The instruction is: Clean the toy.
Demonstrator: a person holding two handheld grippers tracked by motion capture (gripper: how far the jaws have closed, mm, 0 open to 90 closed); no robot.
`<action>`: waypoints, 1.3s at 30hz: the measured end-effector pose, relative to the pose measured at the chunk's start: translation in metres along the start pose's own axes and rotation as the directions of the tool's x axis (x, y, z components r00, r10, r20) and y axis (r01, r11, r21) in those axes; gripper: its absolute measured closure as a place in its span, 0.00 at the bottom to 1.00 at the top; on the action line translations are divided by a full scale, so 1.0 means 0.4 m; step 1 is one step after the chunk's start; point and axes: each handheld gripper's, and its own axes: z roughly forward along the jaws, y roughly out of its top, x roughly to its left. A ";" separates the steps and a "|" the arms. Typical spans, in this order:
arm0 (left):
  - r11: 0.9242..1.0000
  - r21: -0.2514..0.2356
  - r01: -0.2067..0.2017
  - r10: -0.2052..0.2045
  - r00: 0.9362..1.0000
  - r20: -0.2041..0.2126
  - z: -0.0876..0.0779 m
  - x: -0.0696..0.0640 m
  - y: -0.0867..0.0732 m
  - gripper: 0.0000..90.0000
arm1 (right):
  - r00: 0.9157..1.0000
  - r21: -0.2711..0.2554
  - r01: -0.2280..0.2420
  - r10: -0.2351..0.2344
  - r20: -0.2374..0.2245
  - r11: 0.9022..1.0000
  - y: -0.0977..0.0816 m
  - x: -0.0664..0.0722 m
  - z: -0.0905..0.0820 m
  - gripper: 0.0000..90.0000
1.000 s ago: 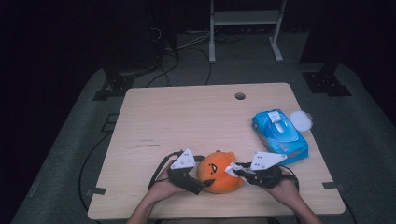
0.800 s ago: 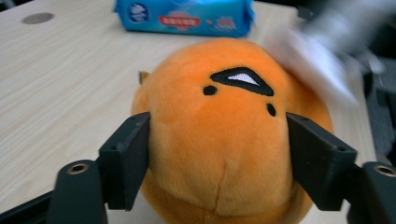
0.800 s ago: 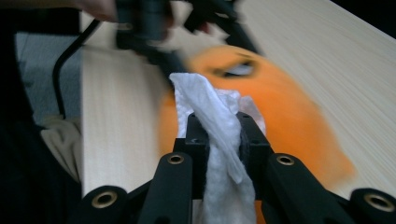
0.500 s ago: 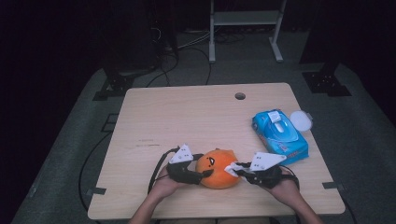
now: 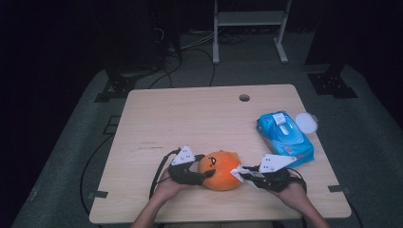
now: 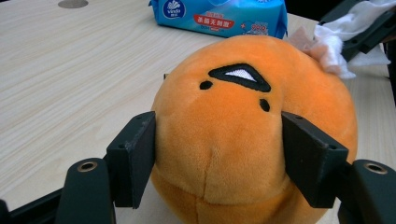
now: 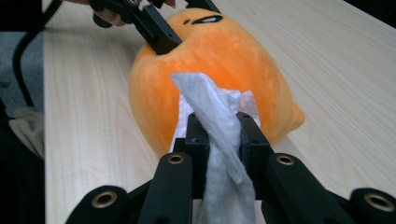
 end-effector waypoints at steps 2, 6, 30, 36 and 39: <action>1.000 -0.002 0.001 -0.001 1.000 -0.012 0.000 -0.002 -0.001 0.34 | 1.000 -0.011 0.002 -0.003 -0.012 1.000 0.006 0.011 0.006 0.85; 1.000 -0.014 0.006 -0.007 0.999 -0.036 -0.009 0.003 -0.002 0.29 | 0.999 -0.013 0.024 -0.025 -0.023 1.000 0.016 0.030 0.022 0.85; 1.000 0.011 0.000 -0.002 0.994 0.110 0.005 -0.022 0.007 0.13 | 0.998 0.009 0.014 -0.015 0.062 1.000 -0.003 0.009 0.019 0.85; 0.999 -0.021 -0.029 0.030 0.998 0.057 0.010 -0.034 0.023 0.31 | 0.997 -0.029 0.044 -0.042 0.066 0.999 0.040 0.039 0.036 0.85; 0.996 -0.015 -0.091 0.091 0.995 0.042 0.008 -0.043 0.027 0.34 | 0.996 -0.043 0.074 -0.072 0.048 0.996 0.062 0.047 0.047 0.85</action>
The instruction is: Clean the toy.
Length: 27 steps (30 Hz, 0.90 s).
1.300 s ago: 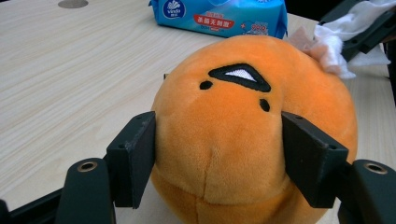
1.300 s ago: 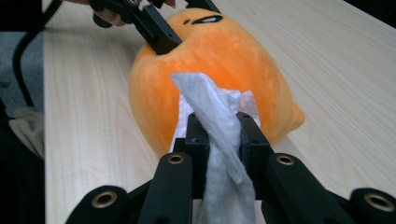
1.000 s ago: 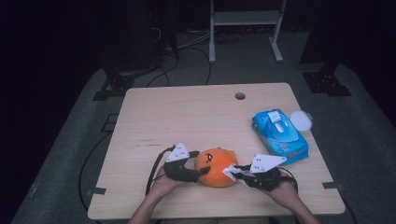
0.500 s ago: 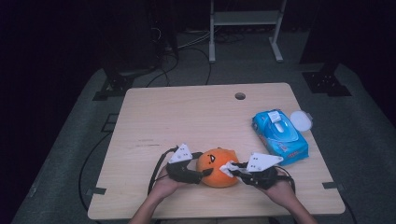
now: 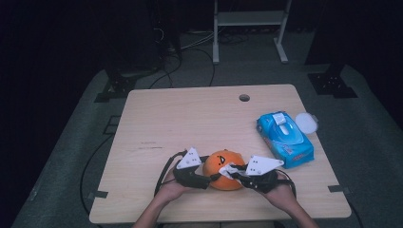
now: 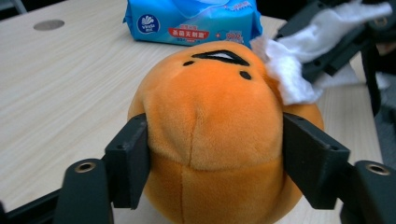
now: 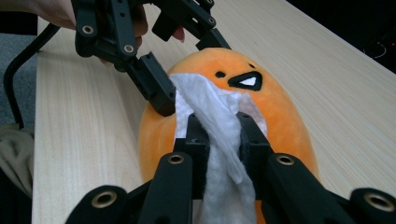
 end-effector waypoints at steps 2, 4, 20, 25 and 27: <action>1.000 0.003 -0.020 0.020 1.000 0.006 -0.002 0.000 -0.002 0.36 | 1.000 0.001 -0.006 0.006 -0.004 1.000 -0.004 -0.010 -0.003 0.86; 1.000 0.004 -0.010 0.010 1.000 0.010 -0.002 0.001 -0.003 0.35 | 1.000 0.012 -0.022 0.022 0.021 1.000 -0.019 -0.026 -0.016 0.86; 1.000 0.006 0.003 -0.003 1.000 0.021 -0.040 0.032 0.021 0.39 | 0.999 -0.016 -0.030 0.030 0.020 0.999 0.003 -0.019 -0.018 0.85; 1.000 0.009 0.011 -0.012 1.000 0.024 -0.032 0.031 0.006 0.29 | 0.994 0.051 -0.102 0.100 0.038 0.993 -0.052 -0.054 -0.006 0.85; 0.995 0.014 0.104 -0.104 0.994 0.043 -0.017 0.035 0.008 0.15 | 0.995 0.049 -0.094 0.092 0.043 0.994 -0.048 -0.046 -0.004 0.85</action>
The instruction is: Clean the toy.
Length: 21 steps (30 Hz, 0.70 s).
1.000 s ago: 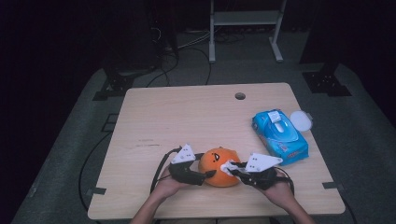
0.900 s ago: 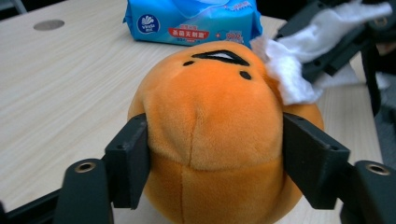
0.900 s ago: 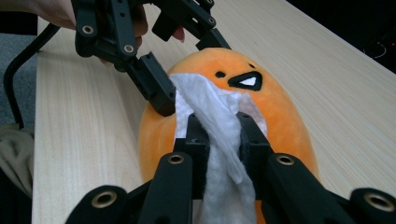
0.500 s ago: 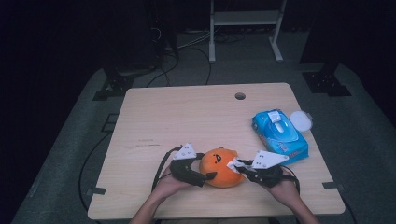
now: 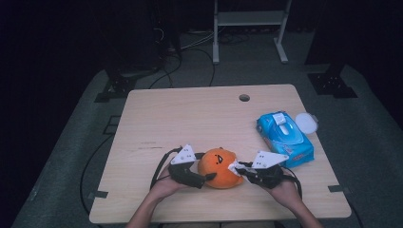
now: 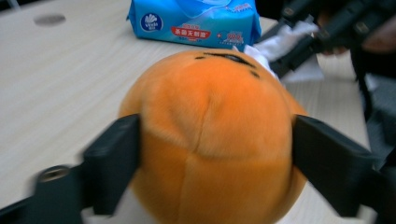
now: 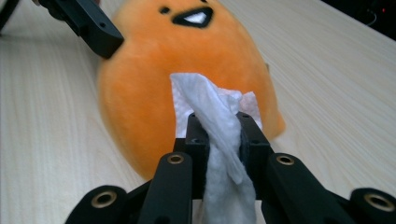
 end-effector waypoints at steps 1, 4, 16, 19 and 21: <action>1.000 0.008 0.021 -0.021 1.000 -0.008 0.005 0.001 0.000 0.10 | 1.000 -0.012 0.001 -0.001 -0.014 1.000 0.006 0.008 0.001 0.85; 1.000 -0.012 -0.017 0.016 0.999 -0.033 0.016 -0.010 -0.007 0.20 | 0.999 -0.052 0.021 -0.023 -0.048 0.998 0.033 0.032 0.003 0.85; 0.972 0.019 -0.233 0.234 0.970 -0.069 0.023 -0.076 0.004 0.26 | 0.998 -0.069 0.035 -0.032 0.047 0.997 0.038 0.019 -0.019 0.86; 0.971 0.018 -0.237 0.238 0.968 -0.076 0.029 -0.082 0.010 0.25 | 1.000 -0.081 0.013 -0.011 0.028 0.997 0.030 0.019 -0.024 0.86; 0.961 0.026 -0.275 0.276 0.957 -0.087 0.034 -0.100 0.014 0.25 | 1.000 -0.112 0.020 -0.022 -0.017 0.993 0.050 0.039 -0.024 0.85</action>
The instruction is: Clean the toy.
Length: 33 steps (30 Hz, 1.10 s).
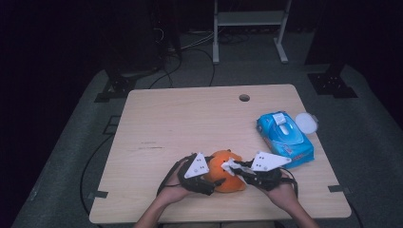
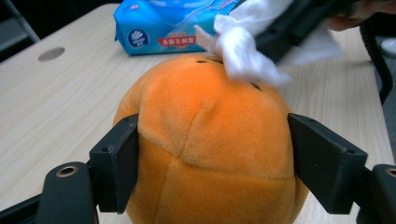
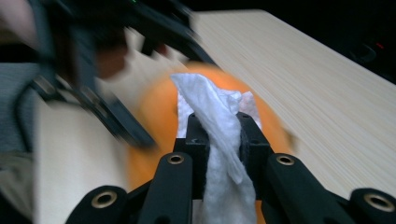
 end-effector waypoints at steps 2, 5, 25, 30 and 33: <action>0.999 0.013 -0.036 0.036 0.999 -0.012 0.002 -0.014 0.005 0.25 | 0.999 -0.009 0.034 -0.034 -0.019 0.999 0.022 0.029 0.012 0.85; 0.999 0.012 -0.039 0.039 0.999 -0.013 -0.003 -0.016 0.000 0.26 | 0.997 -0.007 0.077 -0.077 -0.019 0.997 0.033 0.047 0.023 0.85; 0.987 0.005 -0.158 0.158 0.987 -0.025 0.009 -0.041 0.003 0.26 | 0.999 0.013 -0.026 0.026 0.035 1.000 0.009 -0.018 -0.003 0.85; 0.991 0.006 -0.137 0.137 0.990 -0.030 0.012 -0.037 0.002 0.24 | 0.997 -0.027 0.022 -0.024 -0.073 0.999 0.037 0.035 0.011 0.85; 0.998 0.012 -0.070 0.070 0.997 -0.019 0.003 -0.014 -0.015 0.24 | 0.997 -0.003 0.059 -0.059 -0.049 0.998 0.038 0.035 0.019 0.85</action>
